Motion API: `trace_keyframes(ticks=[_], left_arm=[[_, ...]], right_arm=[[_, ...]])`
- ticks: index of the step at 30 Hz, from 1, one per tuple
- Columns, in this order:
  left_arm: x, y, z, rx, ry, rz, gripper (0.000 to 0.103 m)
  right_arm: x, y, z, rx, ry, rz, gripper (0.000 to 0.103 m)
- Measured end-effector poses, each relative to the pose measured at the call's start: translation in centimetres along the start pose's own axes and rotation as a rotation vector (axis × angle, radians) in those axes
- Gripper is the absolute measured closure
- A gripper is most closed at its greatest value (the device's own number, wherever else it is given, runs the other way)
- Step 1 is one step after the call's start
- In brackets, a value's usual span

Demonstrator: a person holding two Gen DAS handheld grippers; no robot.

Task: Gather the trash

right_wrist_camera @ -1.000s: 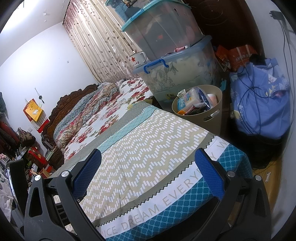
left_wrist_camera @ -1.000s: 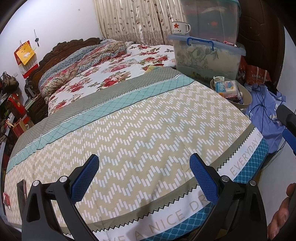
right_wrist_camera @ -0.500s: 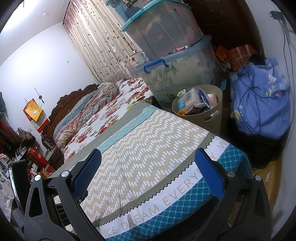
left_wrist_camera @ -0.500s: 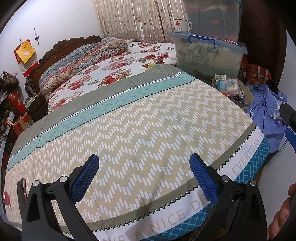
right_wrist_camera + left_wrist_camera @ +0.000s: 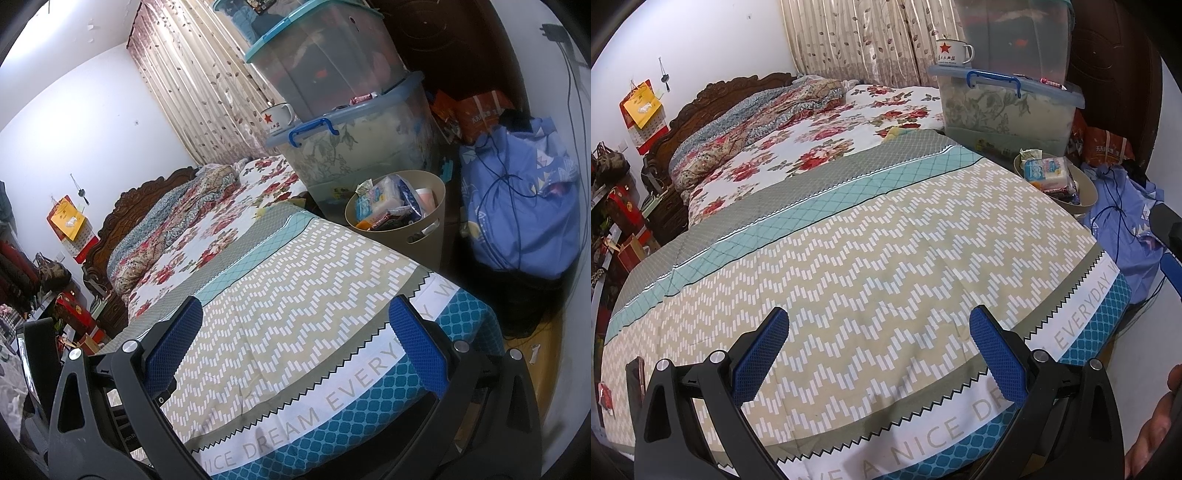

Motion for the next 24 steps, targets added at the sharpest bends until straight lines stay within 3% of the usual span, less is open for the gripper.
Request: trace_keyframes(ticks=[24], left_arm=[[-0.17,-0.17,-0.27,0.009,0.002,-0.015,0.009]], right_arm=[[0.04,-0.02,-0.02,-0.001,-0.001,-0.001,0.003]])
Point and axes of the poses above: each gripper's, at about its wrist camera, not at the fingertips, and y roughly against the way its jaws point, z to its right, x to its top, the point moved 8 cm from there along -y, roughly the way its jaws point, and after that the axes turned 11 degrees about -x, right-handed, at the moved point
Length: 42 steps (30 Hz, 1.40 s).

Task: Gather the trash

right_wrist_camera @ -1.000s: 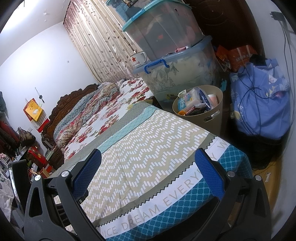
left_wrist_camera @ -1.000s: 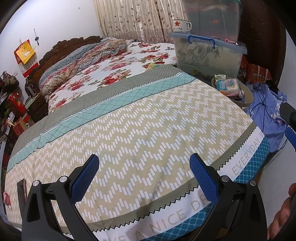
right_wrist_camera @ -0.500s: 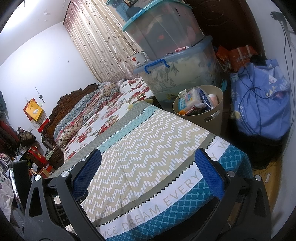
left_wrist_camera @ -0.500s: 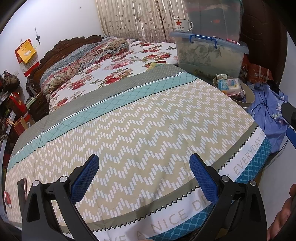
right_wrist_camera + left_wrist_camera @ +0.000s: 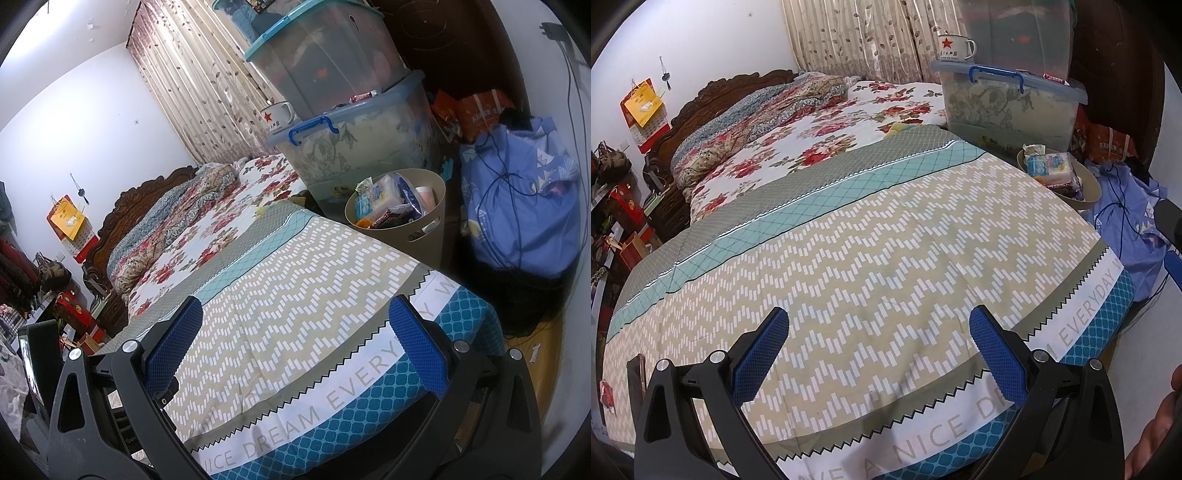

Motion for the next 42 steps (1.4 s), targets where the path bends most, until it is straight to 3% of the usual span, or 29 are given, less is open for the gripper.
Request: trace_keyframes(ticks=[42], left_arm=[[-0.25,-0.03,0.67,0.000,-0.031,0.001,0.009]], right_arm=[[0.18,-0.11,0.01,0.000,0.000,-0.002,0.003]])
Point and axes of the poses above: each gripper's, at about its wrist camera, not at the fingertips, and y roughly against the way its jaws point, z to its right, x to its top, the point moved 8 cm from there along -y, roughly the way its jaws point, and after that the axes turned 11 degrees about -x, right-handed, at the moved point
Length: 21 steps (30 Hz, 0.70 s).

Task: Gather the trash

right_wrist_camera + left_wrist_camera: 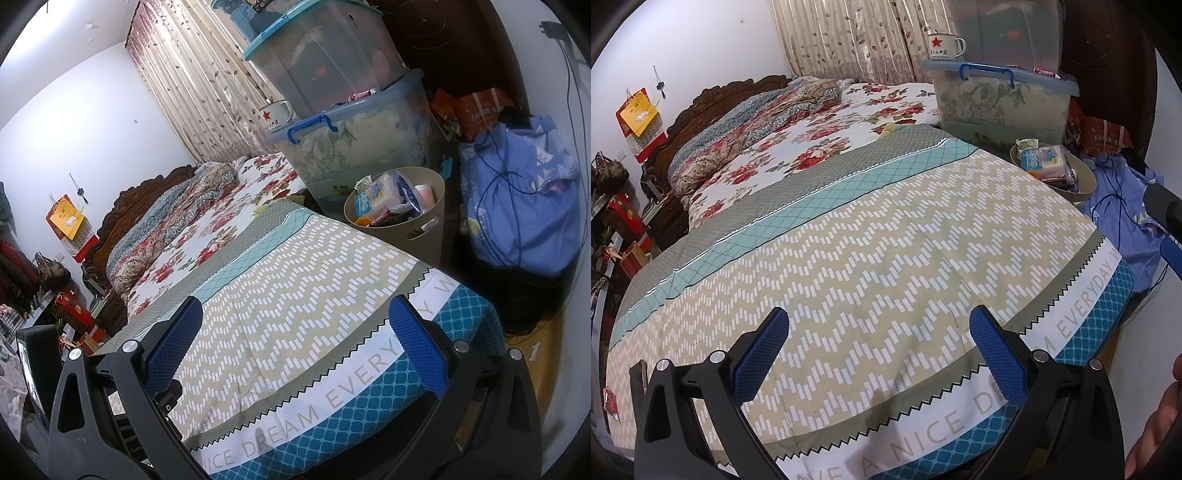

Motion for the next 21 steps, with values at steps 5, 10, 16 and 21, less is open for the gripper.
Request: trace_keyframes(ticks=[5,10,16,21], left_arm=[[0.00,0.01,-0.01,0.000,-0.002,0.001,0.009],[0.04,-0.02,0.04,0.001,-0.001,0.000,0.009],[-0.02,0.00,0.02,0.001,-0.004,0.000,0.009],[-0.02,0.01,0.00,0.002,-0.002,0.001,0.009]], right_arm=[[0.10,-0.08,0.00,0.000,0.001,0.000,0.003],[0.02,-0.01,-0.01,0.000,0.001,-0.001,0.003],[0.02,-0.01,-0.02,0.000,0.001,-0.001,0.003],[0.06,-0.02,-0.03,0.000,0.001,0.000,0.003]])
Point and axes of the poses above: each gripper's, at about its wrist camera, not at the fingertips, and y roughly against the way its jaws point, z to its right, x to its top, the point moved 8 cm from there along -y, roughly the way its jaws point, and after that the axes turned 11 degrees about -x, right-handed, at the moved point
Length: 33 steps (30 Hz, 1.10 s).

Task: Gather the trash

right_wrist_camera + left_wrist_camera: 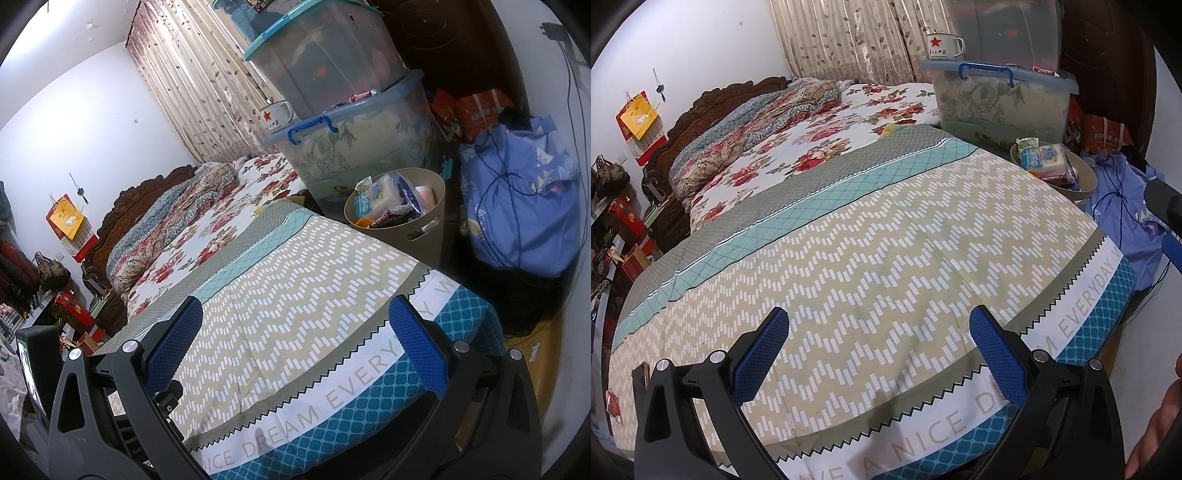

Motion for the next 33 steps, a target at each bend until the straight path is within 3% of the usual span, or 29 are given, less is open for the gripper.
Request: trace_keyframes(ticks=[33], left_arm=[[-0.5,-0.4,-0.9,0.002,-0.007,-0.009,0.009]], right_arm=[[0.1,-0.1,0.0,0.000,-0.001,-0.002,0.003]])
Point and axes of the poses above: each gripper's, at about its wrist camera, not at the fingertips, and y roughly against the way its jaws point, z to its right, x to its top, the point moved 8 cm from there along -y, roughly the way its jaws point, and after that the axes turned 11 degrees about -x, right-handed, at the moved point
